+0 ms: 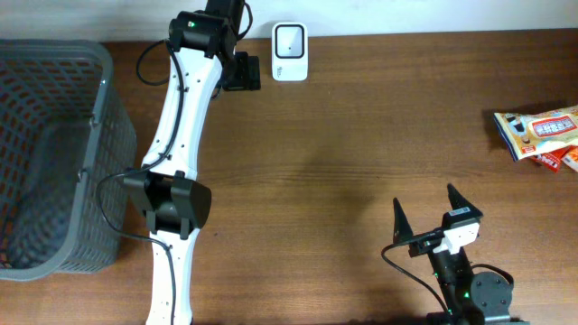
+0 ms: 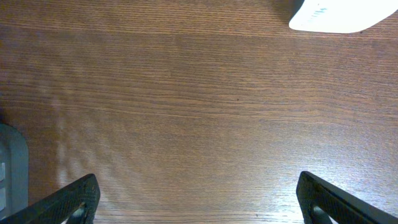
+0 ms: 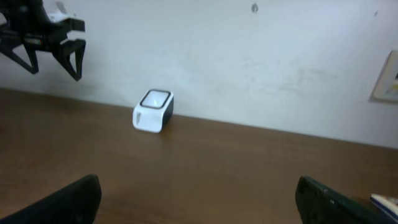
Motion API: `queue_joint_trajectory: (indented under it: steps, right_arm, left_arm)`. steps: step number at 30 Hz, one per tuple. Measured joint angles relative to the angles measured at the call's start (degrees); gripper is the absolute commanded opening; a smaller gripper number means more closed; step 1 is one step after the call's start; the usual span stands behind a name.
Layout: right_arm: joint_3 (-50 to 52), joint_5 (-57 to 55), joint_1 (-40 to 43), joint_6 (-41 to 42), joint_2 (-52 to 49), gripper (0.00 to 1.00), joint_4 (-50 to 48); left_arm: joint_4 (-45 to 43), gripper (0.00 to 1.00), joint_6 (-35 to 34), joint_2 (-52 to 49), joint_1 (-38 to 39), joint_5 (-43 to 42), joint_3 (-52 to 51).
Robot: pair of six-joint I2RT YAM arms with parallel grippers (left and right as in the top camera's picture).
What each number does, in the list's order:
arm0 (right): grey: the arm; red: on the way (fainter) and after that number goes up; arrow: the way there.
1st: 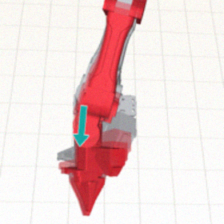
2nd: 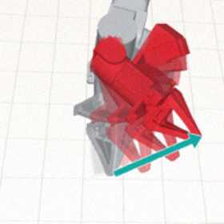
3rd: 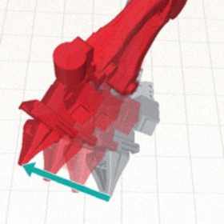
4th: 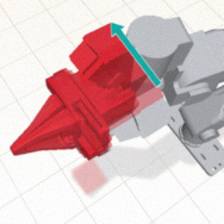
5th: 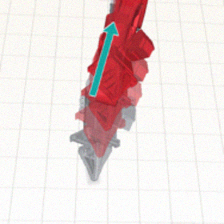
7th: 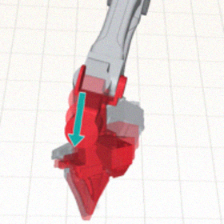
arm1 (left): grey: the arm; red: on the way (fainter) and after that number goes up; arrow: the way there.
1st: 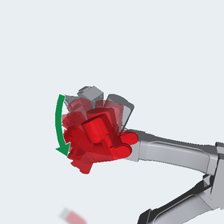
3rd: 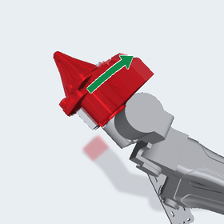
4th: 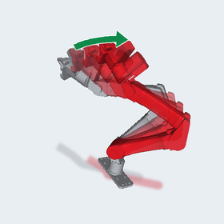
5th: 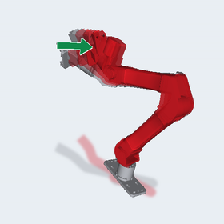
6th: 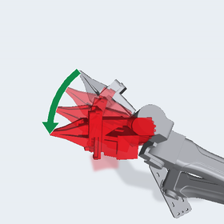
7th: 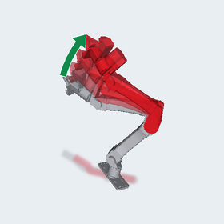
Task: Scan the item barcode
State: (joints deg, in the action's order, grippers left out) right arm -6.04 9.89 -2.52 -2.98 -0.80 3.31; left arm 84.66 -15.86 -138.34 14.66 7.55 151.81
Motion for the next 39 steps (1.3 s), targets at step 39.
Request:
queue_joint_trajectory:
  steps: [39]
  right_arm:
    - [5.3,-7.1,-0.7,2.8,0.2,0.98,1.0]
  left_arm:
    - [-39.3,0.99,8.3,39.3,7.9,8.0,-58.1]
